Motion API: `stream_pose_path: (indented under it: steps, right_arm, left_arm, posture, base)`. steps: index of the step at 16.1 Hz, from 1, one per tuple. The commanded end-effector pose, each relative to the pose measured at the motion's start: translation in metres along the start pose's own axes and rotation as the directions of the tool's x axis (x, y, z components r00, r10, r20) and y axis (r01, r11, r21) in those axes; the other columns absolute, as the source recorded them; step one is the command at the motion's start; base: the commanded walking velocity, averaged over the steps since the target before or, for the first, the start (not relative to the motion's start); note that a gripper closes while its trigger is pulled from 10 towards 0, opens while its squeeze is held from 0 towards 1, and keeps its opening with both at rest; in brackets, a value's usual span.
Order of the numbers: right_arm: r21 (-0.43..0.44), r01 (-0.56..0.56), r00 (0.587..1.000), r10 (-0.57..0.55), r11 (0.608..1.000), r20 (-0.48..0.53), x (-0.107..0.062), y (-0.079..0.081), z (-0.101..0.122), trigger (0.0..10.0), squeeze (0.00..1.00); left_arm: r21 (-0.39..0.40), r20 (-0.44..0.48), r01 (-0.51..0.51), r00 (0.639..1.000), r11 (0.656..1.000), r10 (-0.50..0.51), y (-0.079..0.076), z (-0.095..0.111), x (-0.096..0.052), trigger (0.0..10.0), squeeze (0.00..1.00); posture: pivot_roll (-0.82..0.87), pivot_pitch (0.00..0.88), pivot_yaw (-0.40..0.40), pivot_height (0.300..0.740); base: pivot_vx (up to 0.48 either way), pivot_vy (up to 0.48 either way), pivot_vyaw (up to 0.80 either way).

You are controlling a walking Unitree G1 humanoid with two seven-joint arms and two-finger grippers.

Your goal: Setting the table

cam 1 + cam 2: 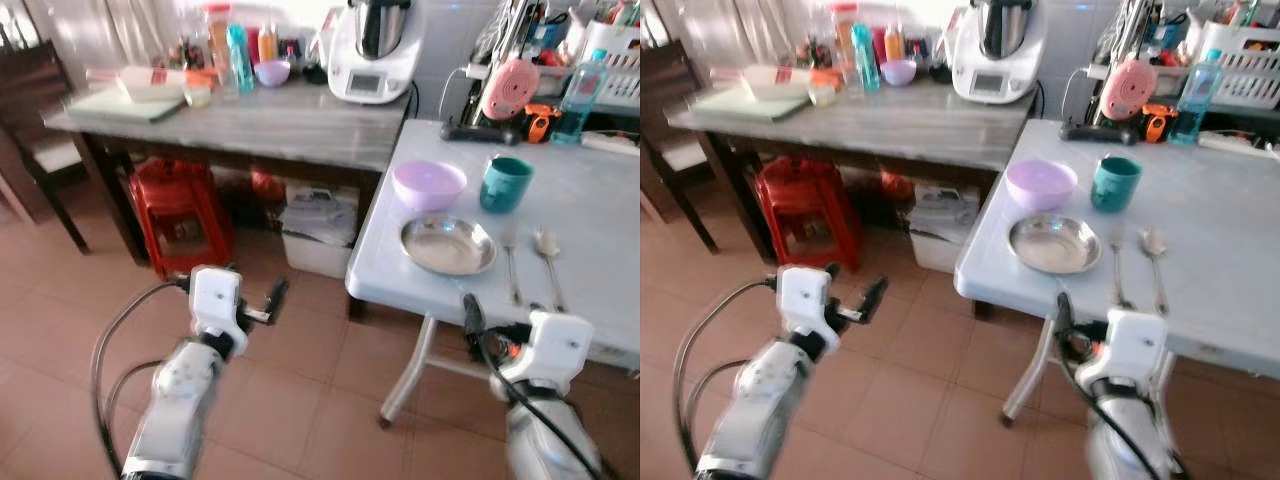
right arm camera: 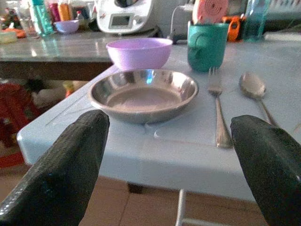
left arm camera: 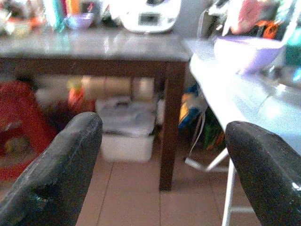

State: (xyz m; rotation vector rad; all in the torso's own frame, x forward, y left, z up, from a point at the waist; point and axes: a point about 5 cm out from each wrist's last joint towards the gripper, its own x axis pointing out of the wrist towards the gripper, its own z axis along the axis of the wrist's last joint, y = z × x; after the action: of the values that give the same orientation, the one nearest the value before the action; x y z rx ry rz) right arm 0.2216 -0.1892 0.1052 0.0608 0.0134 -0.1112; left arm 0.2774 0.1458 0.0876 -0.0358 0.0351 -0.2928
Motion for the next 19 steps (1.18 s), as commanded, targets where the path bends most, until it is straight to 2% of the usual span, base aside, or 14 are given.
stream_pose_path:
  steps: [1, 4, 9, 13, 19]
  right_arm:
    - [-0.001, -0.004, 1.000, 0.004, 1.000, 0.007, 0.002, 0.002, 0.003, 10.0, 0.00]
    - [-0.001, -0.005, 1.000, 0.005, 1.000, 0.007, 0.004, 0.002, 0.003, 10.0, 0.00]
    - [-0.001, -0.007, 1.000, 0.007, 1.000, 0.005, 0.006, 0.002, 0.003, 10.0, 0.00]
    - [-0.004, -0.005, 1.000, 0.005, 1.000, 0.006, 0.007, 0.001, 0.004, 10.0, 0.00]
    - [-0.009, -0.011, 1.000, 0.011, 1.000, 0.010, 0.009, 0.002, 0.005, 10.0, 0.00]
  left_arm:
    - [0.004, 0.019, 0.004, 1.000, 1.000, -0.004, 0.001, 0.005, 0.002, 10.0, 0.00]
    - [-0.030, 0.014, 0.012, 1.000, 0.999, -0.011, 0.002, 0.006, 0.004, 10.0, 0.00]
    - [-0.069, 0.040, 0.096, 0.995, 0.993, -0.093, -0.008, 0.010, 0.003, 10.0, 0.00]
    - [-0.090, 0.046, 0.133, 0.991, 0.987, -0.129, -0.011, 0.010, 0.002, 10.0, 0.00]
    - [-0.097, 0.042, 0.144, 0.989, 0.985, -0.140, -0.012, 0.010, 0.002, 10.0, 0.00]
  posture:
    - [0.00, 0.002, 0.042, 0.740]
    - [0.00, 0.002, 0.043, 0.740]
    - [0.00, 0.002, 0.038, 0.740]
    - [0.00, 0.000, 0.038, 0.740]
    - [0.00, 0.000, 0.034, 0.740]
  base:
    - [0.000, 0.000, 0.00]
    - [0.000, 0.000, 0.00]
    - [0.000, 0.000, 0.00]
    - [0.283, 0.000, -0.47]
    - [0.337, 0.000, 0.00]
